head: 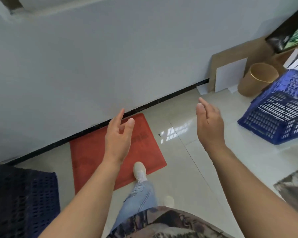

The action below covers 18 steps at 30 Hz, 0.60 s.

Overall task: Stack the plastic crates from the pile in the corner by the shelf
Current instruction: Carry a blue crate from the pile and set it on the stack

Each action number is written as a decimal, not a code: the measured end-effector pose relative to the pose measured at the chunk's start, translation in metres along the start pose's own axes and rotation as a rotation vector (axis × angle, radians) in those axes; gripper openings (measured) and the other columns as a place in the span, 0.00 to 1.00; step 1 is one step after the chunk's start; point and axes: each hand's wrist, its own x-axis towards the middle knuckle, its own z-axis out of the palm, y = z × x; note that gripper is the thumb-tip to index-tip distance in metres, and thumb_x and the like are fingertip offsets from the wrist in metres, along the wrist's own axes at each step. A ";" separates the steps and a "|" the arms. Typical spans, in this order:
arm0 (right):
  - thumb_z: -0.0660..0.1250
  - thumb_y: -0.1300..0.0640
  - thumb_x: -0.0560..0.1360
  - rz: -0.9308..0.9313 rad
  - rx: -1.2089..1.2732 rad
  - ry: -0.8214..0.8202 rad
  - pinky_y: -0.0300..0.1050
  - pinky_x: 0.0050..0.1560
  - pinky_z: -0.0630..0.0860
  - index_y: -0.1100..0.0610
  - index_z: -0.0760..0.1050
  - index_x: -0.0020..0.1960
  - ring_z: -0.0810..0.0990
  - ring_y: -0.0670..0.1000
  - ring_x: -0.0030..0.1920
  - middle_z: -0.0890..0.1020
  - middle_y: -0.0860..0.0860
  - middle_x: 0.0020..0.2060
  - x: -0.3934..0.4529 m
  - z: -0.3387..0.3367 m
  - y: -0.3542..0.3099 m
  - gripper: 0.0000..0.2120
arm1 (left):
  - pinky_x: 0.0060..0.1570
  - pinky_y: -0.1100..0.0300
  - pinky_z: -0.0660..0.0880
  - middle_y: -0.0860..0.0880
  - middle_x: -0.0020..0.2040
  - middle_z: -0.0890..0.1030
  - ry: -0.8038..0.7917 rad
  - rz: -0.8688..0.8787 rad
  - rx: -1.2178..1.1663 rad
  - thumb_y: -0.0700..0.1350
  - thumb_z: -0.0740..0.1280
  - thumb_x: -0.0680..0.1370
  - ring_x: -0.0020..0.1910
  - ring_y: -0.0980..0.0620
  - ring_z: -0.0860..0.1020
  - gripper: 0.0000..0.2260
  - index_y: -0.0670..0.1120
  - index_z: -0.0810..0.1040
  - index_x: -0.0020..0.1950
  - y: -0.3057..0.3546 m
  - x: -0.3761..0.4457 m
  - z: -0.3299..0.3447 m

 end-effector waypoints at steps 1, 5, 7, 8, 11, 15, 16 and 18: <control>0.52 0.47 0.82 0.024 0.010 0.020 0.38 0.57 0.64 0.51 0.68 0.72 0.69 0.42 0.54 0.73 0.51 0.64 0.004 -0.005 0.007 0.21 | 0.62 0.50 0.72 0.58 0.66 0.68 -0.019 0.003 0.003 0.53 0.62 0.77 0.49 0.76 0.73 0.20 0.57 0.67 0.70 0.002 0.005 0.010; 0.50 0.44 0.81 0.100 0.036 0.106 0.52 0.63 0.72 0.50 0.69 0.71 0.77 0.52 0.59 0.73 0.53 0.63 0.030 -0.019 0.037 0.22 | 0.62 0.49 0.73 0.59 0.67 0.68 -0.117 0.003 0.010 0.57 0.62 0.76 0.50 0.77 0.72 0.22 0.59 0.66 0.70 0.010 0.032 0.053; 0.50 0.43 0.81 0.126 0.019 0.127 0.55 0.63 0.73 0.51 0.69 0.71 0.77 0.53 0.59 0.74 0.53 0.64 0.048 -0.028 0.049 0.24 | 0.62 0.49 0.73 0.60 0.67 0.68 -0.165 -0.006 0.010 0.60 0.62 0.73 0.51 0.77 0.72 0.24 0.60 0.66 0.70 0.014 0.049 0.079; 0.49 0.43 0.81 0.142 0.010 0.138 0.56 0.63 0.73 0.52 0.69 0.71 0.77 0.53 0.59 0.74 0.53 0.64 0.058 -0.033 0.055 0.24 | 0.62 0.49 0.73 0.60 0.67 0.68 -0.188 -0.010 0.011 0.61 0.61 0.72 0.51 0.76 0.72 0.25 0.62 0.66 0.69 0.016 0.059 0.094; 0.49 0.42 0.80 0.194 -0.008 0.186 0.57 0.62 0.73 0.52 0.70 0.70 0.78 0.54 0.59 0.75 0.53 0.62 0.096 -0.049 0.069 0.26 | 0.62 0.49 0.72 0.61 0.65 0.68 -0.254 -0.006 0.019 0.63 0.61 0.72 0.50 0.77 0.72 0.26 0.62 0.66 0.69 0.028 0.093 0.140; 0.46 0.35 0.74 0.258 -0.017 0.253 0.56 0.62 0.73 0.51 0.70 0.70 0.78 0.54 0.58 0.76 0.53 0.61 0.150 -0.076 0.075 0.33 | 0.64 0.48 0.71 0.60 0.68 0.67 -0.357 0.032 0.004 0.58 0.61 0.76 0.50 0.81 0.69 0.23 0.59 0.65 0.71 0.058 0.141 0.197; 0.44 0.33 0.72 0.272 -0.016 0.275 0.56 0.62 0.73 0.50 0.70 0.70 0.78 0.54 0.58 0.76 0.53 0.60 0.162 -0.082 0.077 0.36 | 0.64 0.47 0.71 0.60 0.68 0.67 -0.384 0.047 0.005 0.58 0.61 0.76 0.50 0.81 0.69 0.22 0.59 0.65 0.71 0.067 0.152 0.211; 0.44 0.32 0.70 0.305 -0.005 0.336 0.55 0.62 0.72 0.50 0.71 0.69 0.79 0.56 0.57 0.77 0.54 0.60 0.184 -0.096 0.081 0.38 | 0.64 0.48 0.71 0.60 0.67 0.67 -0.439 0.078 0.009 0.56 0.61 0.78 0.50 0.80 0.70 0.21 0.59 0.65 0.71 0.082 0.171 0.239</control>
